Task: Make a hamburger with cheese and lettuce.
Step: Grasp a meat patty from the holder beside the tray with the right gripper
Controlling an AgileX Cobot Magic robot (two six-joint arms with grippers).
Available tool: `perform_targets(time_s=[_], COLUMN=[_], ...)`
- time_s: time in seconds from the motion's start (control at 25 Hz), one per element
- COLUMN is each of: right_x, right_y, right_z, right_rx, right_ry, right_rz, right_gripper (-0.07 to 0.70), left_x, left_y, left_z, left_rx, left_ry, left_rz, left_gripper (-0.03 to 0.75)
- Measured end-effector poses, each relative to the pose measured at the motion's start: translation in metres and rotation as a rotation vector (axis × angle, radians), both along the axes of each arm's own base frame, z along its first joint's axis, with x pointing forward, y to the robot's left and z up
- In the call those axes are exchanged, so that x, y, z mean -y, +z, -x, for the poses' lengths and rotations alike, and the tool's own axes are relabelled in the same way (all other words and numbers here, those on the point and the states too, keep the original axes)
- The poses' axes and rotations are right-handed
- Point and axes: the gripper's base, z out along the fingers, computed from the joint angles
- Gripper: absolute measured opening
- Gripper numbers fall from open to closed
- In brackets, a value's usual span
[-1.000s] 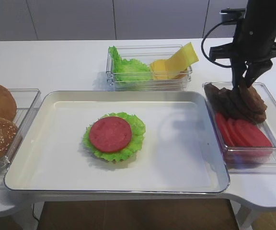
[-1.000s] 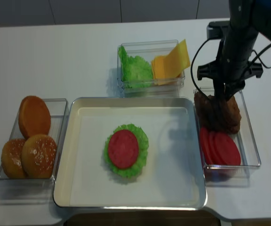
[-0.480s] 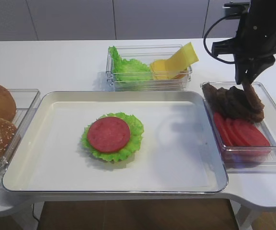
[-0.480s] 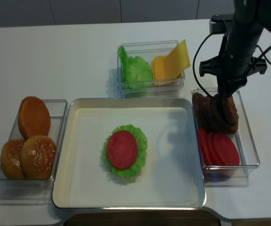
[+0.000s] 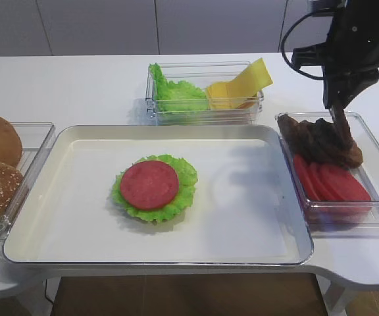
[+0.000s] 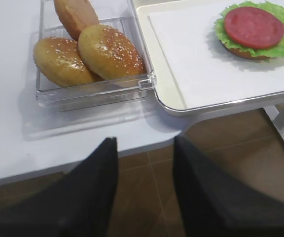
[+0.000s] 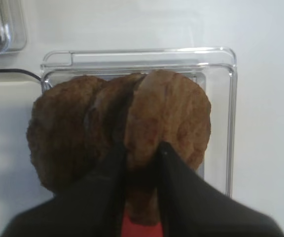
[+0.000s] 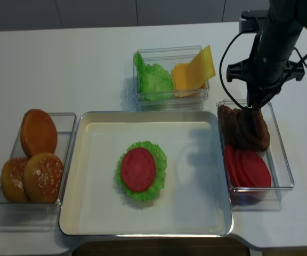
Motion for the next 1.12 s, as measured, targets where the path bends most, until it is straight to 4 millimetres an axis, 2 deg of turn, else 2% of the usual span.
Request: perform_targets(time_s=[0.56, 0.84, 1.12], right_x=[0.003, 0.007, 0.006], right_y=[0.034, 0.024, 0.04], right_z=[0.017, 0.035, 0.046], right_rx=[0.083, 0.031, 0.066], right_ry=[-0.003, -0.004, -0.007], right_rz=[-0.038, -0.031, -0.083], right_gripper=[0.139, 0.138, 0.137], left_x=[0.0, 0.0, 0.0], left_y=[0.0, 0.0, 0.0], left_z=[0.0, 0.0, 0.0], left_rx=[0.0, 0.0, 0.0], left_ry=[0.0, 0.0, 0.0], left_rz=[0.0, 0.0, 0.0], left_gripper=[0.283, 0.283, 0.283])
